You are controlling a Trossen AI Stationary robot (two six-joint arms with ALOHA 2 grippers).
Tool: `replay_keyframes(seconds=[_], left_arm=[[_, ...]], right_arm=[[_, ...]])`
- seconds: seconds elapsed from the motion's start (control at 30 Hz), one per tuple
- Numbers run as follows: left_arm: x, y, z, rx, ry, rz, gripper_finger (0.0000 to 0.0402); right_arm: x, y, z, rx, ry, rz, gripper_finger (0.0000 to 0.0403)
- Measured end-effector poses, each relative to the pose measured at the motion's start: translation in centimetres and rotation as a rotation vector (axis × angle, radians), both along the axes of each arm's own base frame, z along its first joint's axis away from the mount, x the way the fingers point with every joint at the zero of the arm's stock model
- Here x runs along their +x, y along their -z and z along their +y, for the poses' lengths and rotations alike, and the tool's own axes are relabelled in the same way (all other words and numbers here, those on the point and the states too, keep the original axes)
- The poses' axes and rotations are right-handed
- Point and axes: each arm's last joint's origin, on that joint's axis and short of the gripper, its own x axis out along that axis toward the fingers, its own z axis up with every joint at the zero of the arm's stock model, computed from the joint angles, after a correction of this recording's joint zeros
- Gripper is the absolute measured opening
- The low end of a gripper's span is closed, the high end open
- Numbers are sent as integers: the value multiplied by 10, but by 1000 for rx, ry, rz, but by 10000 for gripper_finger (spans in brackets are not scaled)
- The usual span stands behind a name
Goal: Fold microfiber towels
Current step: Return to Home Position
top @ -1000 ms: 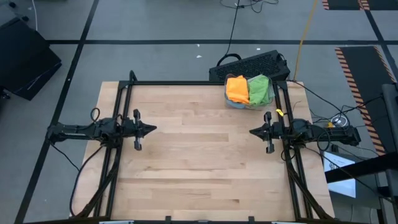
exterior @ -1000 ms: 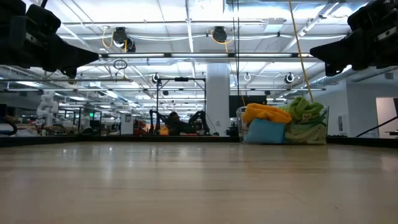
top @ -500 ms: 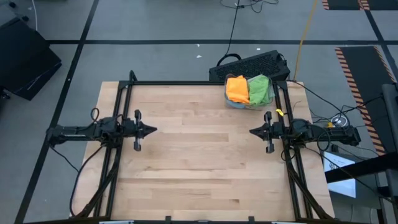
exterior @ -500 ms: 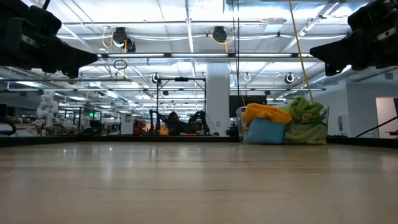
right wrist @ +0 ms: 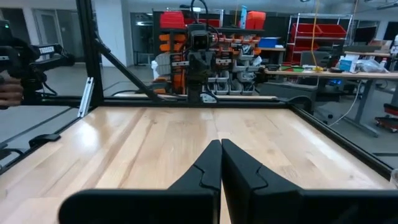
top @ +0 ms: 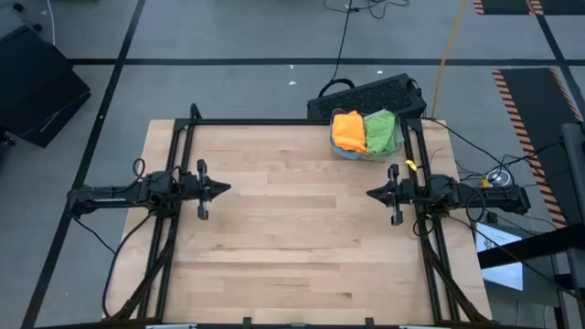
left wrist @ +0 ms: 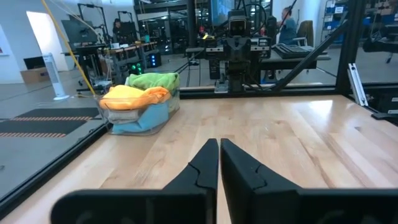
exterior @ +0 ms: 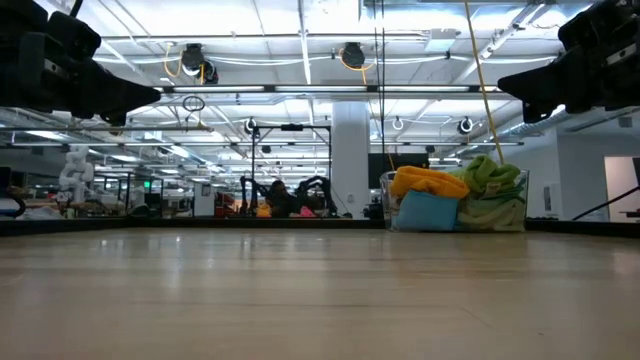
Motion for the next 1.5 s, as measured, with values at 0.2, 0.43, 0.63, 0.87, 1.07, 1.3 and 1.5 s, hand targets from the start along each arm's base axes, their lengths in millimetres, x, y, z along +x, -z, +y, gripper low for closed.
replay_keyframes(seconds=[0.2,0.43,0.63,0.87,1.07,1.3,1.5], left_arm=[[0,0,0,-4,-4,-5,34],[0,-4,0,-1,-8,-50,35],[0,-4,0,-2,-8,-50,35],[0,-5,0,-3,-8,-56,35],[0,-5,0,-2,-7,-57,35],[0,-5,0,-1,-7,-58,35],[0,-5,0,-1,-7,-59,35]], right_arm=[[0,-1,0,4,0,-9,0],[0,-1,0,4,0,-10,0],[0,-1,0,5,0,-11,0],[0,-1,0,5,0,-12,0],[0,-1,0,5,0,-12,0],[0,-1,0,5,0,-13,0],[0,-1,0,5,0,-13,0]])
